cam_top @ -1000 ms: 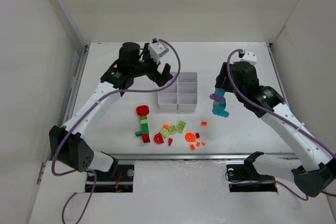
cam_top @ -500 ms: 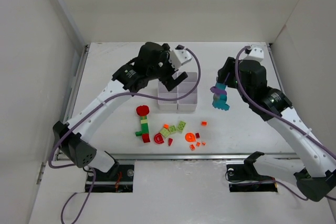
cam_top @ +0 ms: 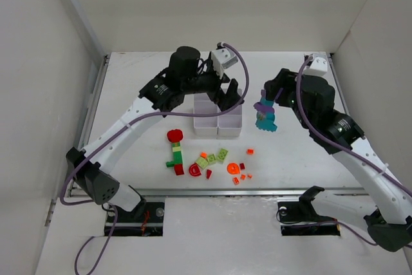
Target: Sort the legos into containers by color
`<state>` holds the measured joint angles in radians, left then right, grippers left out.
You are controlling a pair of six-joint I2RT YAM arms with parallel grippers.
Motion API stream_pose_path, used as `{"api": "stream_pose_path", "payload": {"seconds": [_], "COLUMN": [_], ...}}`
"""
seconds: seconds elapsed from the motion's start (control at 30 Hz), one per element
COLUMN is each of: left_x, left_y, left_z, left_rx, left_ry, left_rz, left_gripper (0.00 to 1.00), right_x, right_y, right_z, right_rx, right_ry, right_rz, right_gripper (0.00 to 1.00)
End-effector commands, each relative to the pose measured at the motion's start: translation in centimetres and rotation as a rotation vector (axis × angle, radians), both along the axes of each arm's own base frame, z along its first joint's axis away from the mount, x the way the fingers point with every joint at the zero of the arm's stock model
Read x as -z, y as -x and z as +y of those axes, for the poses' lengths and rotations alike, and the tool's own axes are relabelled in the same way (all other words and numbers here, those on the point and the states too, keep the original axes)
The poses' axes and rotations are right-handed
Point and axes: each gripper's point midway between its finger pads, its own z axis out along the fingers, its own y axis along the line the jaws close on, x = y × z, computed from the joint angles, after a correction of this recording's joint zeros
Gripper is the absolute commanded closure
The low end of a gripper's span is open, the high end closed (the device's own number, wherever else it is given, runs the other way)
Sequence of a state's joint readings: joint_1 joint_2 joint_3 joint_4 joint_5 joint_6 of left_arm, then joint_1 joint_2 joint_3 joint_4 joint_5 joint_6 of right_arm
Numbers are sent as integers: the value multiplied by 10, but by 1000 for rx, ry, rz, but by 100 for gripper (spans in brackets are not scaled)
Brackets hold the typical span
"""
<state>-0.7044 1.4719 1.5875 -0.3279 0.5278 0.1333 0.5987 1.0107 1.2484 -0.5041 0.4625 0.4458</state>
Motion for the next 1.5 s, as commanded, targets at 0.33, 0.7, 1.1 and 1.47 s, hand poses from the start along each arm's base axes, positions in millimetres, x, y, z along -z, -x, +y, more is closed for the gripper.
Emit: {"api": "stream_pose_path", "payload": {"seconds": [0.33, 0.7, 1.1, 1.47], "left_x": [-23, -7, -18, -27], "left_y": [37, 25, 50, 73], "left_z": [-38, -56, 7, 11], "left_rx": [208, 249, 468, 591], "left_ry": [125, 86, 28, 15], "left_rz": [27, 4, -249, -400], "left_gripper": [0, 0, 0, 0], "right_x": [-28, -35, -53, -50], "right_y": [13, 11, 66, 102], "right_z": [27, 38, 74, 113], "right_rx": [-104, -148, -654, -1002], "right_ry": [-137, -166, 153, 229], "right_rz": [-93, -105, -388, -529], "right_gripper": [100, 100, 100, 100]}}
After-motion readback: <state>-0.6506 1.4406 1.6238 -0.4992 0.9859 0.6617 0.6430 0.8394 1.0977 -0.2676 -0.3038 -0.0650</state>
